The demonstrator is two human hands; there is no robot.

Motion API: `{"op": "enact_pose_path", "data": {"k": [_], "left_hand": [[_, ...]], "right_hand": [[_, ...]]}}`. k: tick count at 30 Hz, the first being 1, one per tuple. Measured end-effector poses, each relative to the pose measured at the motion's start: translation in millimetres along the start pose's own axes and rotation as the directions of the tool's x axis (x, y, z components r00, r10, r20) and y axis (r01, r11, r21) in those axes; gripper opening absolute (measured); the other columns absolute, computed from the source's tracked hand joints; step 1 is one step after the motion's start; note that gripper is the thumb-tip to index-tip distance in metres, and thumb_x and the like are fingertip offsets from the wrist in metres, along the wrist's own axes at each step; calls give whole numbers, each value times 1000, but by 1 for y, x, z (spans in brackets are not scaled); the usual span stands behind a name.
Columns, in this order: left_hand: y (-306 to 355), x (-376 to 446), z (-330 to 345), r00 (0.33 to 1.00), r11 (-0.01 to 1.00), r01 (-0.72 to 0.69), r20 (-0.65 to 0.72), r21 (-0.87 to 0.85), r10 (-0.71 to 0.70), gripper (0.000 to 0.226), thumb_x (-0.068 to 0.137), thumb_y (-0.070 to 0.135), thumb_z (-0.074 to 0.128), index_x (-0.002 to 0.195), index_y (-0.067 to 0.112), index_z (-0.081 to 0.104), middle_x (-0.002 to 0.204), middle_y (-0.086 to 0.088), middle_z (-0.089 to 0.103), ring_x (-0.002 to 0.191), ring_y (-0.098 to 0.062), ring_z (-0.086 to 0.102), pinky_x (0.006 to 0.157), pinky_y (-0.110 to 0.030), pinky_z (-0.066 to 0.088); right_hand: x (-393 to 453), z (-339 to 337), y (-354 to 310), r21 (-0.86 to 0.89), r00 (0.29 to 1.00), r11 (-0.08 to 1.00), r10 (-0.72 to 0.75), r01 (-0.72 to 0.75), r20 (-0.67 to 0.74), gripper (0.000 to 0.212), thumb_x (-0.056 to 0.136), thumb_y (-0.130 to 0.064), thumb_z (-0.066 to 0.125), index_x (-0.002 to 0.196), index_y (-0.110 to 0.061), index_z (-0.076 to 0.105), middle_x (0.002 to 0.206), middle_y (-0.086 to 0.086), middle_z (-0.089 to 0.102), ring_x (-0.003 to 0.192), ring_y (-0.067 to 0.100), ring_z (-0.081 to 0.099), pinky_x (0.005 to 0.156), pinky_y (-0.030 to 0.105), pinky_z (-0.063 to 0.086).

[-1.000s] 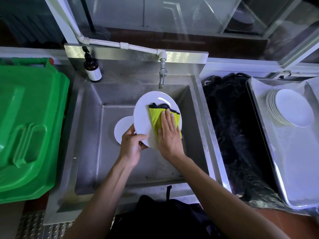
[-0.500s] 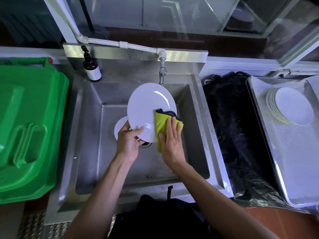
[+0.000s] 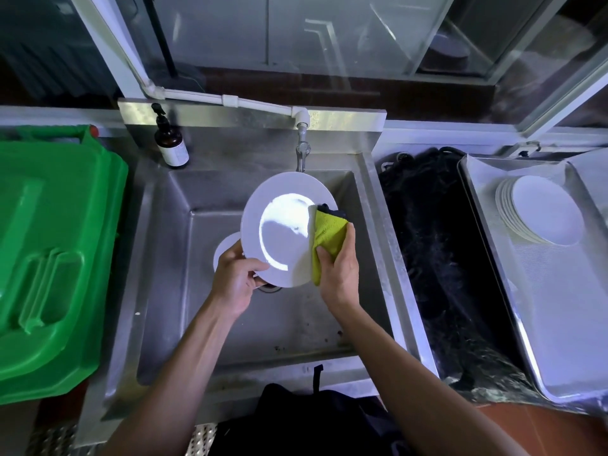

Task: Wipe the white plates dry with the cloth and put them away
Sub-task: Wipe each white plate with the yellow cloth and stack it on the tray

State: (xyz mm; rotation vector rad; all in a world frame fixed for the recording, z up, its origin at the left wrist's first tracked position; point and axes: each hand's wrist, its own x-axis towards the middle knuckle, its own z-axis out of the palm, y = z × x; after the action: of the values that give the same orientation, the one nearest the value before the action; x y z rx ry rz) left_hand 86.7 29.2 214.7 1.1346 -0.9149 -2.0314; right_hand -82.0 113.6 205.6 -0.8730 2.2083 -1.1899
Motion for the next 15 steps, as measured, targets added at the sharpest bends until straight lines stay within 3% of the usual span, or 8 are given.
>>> {"op": "enact_pose_path", "data": {"k": [3, 6, 10, 15], "left_hand": [[6, 2, -4, 999, 998, 10, 42, 56, -12, 35, 59, -2, 60, 82, 20, 73, 89, -6, 71, 82, -26, 64, 65, -38, 56], [12, 6, -10, 997, 991, 5, 78, 135, -16, 34, 58, -1, 62, 81, 21, 74, 92, -8, 71, 81, -26, 66, 64, -36, 57], [20, 13, -21, 990, 979, 0, 141, 206, -30, 33, 60, -2, 63, 83, 19, 75, 89, -10, 70, 76, -25, 64, 56, -34, 55], [27, 17, -32, 976, 933, -19, 211, 359, -61, 36, 61, 2, 64, 92, 16, 75, 89, -10, 70, 77, -27, 63, 57, -34, 52]], "right_hand": [[7, -6, 2, 33, 999, 999, 29, -27, -38, 71, 97, -25, 64, 156, -32, 25, 129, -16, 53, 110, 0, 49, 95, 27, 40], [13, -13, 7, 80, 998, 996, 47, -44, -38, 68, 95, -28, 67, 153, -34, 33, 119, -18, 61, 105, 4, 58, 92, 26, 45], [21, -22, 7, 97, 999, 994, 50, -49, -7, 64, 92, -25, 71, 148, -36, 41, 107, -34, 56, 97, -15, 54, 85, 15, 42], [31, -29, 0, 62, 1000, 998, 0, -1, 10, 66, 89, -18, 71, 144, -40, 42, 106, -38, 53, 96, -29, 48, 72, -4, 37]]}}
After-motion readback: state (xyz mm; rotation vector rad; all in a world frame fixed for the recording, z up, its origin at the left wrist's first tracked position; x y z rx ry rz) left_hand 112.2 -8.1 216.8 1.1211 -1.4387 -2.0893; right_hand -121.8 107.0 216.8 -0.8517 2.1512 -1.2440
